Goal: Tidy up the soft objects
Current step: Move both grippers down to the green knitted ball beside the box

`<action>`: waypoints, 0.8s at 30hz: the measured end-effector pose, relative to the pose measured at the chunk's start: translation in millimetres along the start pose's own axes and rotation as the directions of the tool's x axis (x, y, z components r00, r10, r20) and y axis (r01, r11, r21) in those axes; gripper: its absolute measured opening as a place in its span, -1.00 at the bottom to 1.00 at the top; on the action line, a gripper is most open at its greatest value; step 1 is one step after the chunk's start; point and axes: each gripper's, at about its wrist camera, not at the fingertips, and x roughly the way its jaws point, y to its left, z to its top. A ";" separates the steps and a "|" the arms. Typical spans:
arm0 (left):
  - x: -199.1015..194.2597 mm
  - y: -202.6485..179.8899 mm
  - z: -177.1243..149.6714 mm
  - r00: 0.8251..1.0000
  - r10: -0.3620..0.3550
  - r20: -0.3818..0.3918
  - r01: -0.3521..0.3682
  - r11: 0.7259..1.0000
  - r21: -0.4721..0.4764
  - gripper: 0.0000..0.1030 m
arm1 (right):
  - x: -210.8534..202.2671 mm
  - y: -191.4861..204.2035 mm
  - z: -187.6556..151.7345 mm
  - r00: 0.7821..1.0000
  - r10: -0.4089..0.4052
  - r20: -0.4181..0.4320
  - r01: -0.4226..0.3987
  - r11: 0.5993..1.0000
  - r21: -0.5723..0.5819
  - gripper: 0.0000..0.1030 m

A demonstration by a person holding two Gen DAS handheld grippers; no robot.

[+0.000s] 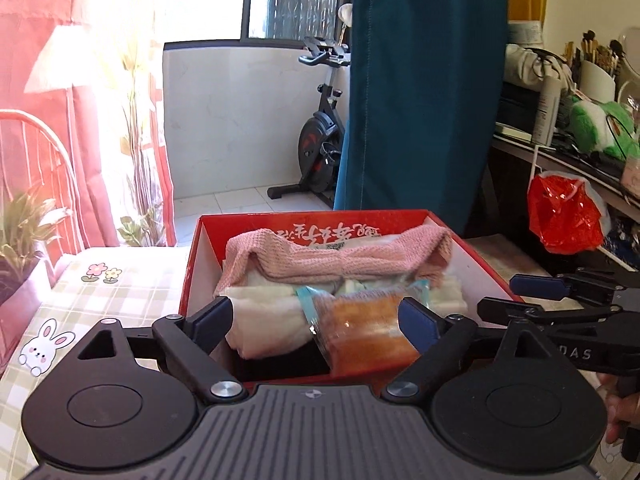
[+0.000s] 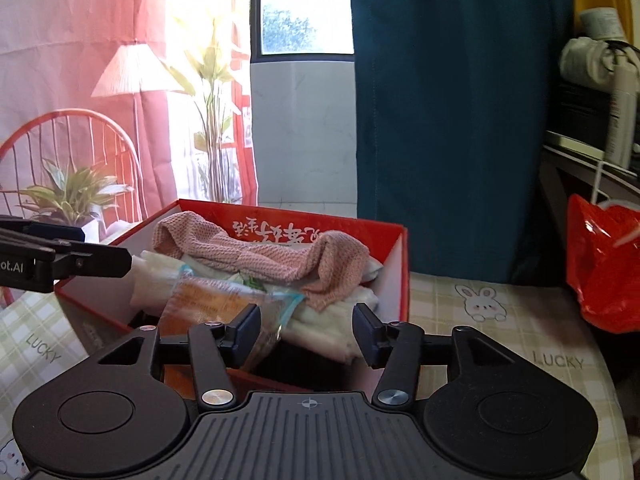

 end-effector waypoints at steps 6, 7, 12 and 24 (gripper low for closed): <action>-15.6 -15.4 -17.5 1.000 -0.015 0.000 0.015 1.000 -0.017 0.87 | -27.7 -9.3 -20.4 1.000 -0.001 0.005 0.001 1.000 0.017 0.19; -17.3 -17.5 -20.7 1.000 -0.018 -0.002 0.018 1.000 -0.024 0.87 | -31.6 -11.2 -23.9 1.000 -0.004 0.000 0.004 1.000 0.017 0.22; -20.6 -25.0 -34.7 0.999 -0.045 -0.022 0.043 0.997 -0.060 0.90 | -49.6 -18.2 -37.7 1.000 -0.017 -0.001 0.017 1.000 0.018 0.83; -13.9 -37.7 -63.6 0.995 -0.075 -0.070 0.070 0.995 -0.068 0.94 | -57.0 -35.1 -70.3 0.998 -0.047 -0.038 0.049 0.997 0.067 0.99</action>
